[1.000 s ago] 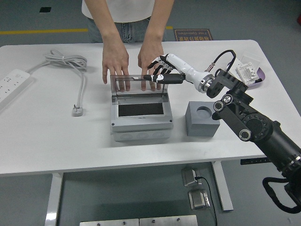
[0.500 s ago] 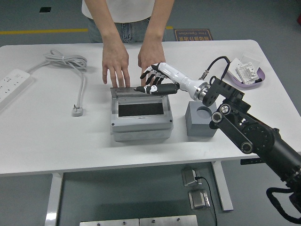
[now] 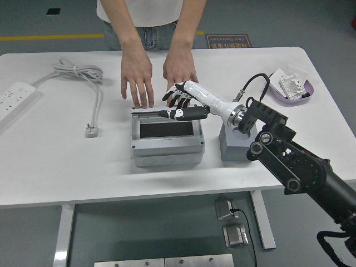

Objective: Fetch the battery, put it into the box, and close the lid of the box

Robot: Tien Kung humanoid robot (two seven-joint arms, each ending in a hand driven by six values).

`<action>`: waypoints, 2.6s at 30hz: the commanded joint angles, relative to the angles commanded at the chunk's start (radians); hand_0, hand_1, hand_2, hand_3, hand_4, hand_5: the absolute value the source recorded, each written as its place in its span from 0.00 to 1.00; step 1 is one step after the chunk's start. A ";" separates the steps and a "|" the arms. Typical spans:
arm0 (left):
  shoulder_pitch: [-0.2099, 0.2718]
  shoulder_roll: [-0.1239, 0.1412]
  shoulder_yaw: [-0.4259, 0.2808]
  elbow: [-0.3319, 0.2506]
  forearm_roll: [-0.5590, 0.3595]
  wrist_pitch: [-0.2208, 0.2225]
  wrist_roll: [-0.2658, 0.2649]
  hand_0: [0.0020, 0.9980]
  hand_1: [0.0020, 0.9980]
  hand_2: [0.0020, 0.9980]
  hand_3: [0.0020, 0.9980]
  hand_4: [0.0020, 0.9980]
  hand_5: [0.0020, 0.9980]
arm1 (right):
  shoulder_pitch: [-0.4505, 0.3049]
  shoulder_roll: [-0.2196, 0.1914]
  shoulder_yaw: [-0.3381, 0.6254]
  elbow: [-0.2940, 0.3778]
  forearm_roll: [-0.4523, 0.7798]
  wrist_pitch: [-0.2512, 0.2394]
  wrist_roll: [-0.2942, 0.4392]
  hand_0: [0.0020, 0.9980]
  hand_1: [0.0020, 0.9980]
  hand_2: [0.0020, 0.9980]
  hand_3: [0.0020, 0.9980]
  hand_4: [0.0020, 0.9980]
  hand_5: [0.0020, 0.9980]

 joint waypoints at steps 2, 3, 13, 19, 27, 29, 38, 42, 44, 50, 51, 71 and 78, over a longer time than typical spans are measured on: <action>-0.001 0.000 0.001 0.000 -0.001 0.000 0.000 0.60 0.63 0.62 0.65 0.72 0.24 | -0.005 0.001 -0.001 -0.006 0.003 -0.001 0.001 0.46 0.45 0.55 0.66 0.93 0.64; -0.001 0.000 0.002 0.000 -0.002 0.000 -0.001 0.60 0.63 0.62 0.65 0.72 0.24 | -0.007 0.000 -0.001 -0.012 0.005 -0.001 0.001 0.46 0.45 0.55 0.66 0.93 0.64; 0.000 0.000 0.002 0.000 -0.003 0.000 0.000 0.60 0.63 0.62 0.65 0.72 0.24 | -0.026 -0.006 0.020 -0.036 0.013 -0.007 0.002 0.45 0.44 0.53 0.66 0.92 0.64; -0.002 0.001 0.002 0.000 -0.008 0.001 0.000 0.60 0.63 0.62 0.65 0.72 0.24 | -0.040 -0.020 0.078 0.016 -0.017 0.004 -0.011 0.45 0.44 0.54 0.66 0.92 0.64; 0.001 0.003 -0.009 0.000 -0.006 0.001 0.002 0.60 0.63 0.62 0.65 0.72 0.24 | -0.099 -0.068 0.217 0.146 -0.086 0.033 -0.045 0.45 0.44 0.53 0.66 0.92 0.64; 0.002 0.004 -0.010 0.000 -0.006 0.001 0.002 0.60 0.63 0.62 0.65 0.72 0.24 | -0.126 -0.078 0.259 0.184 -0.108 0.039 -0.055 0.44 0.43 0.53 0.66 0.92 0.63; 0.009 0.005 -0.021 0.000 -0.001 0.000 0.000 0.60 0.63 0.62 0.65 0.72 0.24 | -0.285 -0.086 0.465 0.311 -0.096 0.026 -0.064 0.44 0.43 0.52 0.66 0.93 0.64; 0.013 0.006 -0.024 0.000 0.000 -0.001 -0.001 0.60 0.63 0.62 0.65 0.72 0.24 | -0.354 -0.064 0.549 0.308 -0.050 0.002 -0.052 0.43 0.42 0.52 0.65 0.93 0.64; 0.015 0.007 -0.025 0.000 0.000 -0.001 -0.001 0.60 0.63 0.62 0.65 0.72 0.24 | -0.397 -0.058 0.592 0.308 -0.036 -0.015 -0.044 0.43 0.42 0.52 0.65 0.93 0.64; 0.022 0.009 -0.032 0.000 0.002 -0.002 -0.001 0.60 0.63 0.62 0.65 0.72 0.24 | -0.516 -0.053 0.675 0.314 -0.073 -0.050 -0.031 0.43 0.42 0.52 0.65 0.93 0.64; 0.023 0.009 -0.032 0.000 0.002 -0.002 0.000 0.60 0.63 0.62 0.65 0.72 0.24 | -0.532 -0.051 0.686 0.314 -0.086 -0.053 -0.029 0.43 0.42 0.52 0.65 0.93 0.64; 0.022 0.010 -0.037 0.000 0.009 -0.003 0.000 0.60 0.63 0.62 0.65 0.72 0.24 | -0.540 -0.129 0.642 0.411 -0.465 0.087 -0.142 1.00 1.00 1.00 1.00 1.00 0.43; 0.019 0.007 -0.040 0.000 0.010 -0.002 -0.003 0.60 0.63 0.62 0.65 0.72 0.24 | -0.523 -0.183 0.566 0.427 -0.460 0.099 -0.154 1.00 1.00 1.00 1.00 1.00 0.38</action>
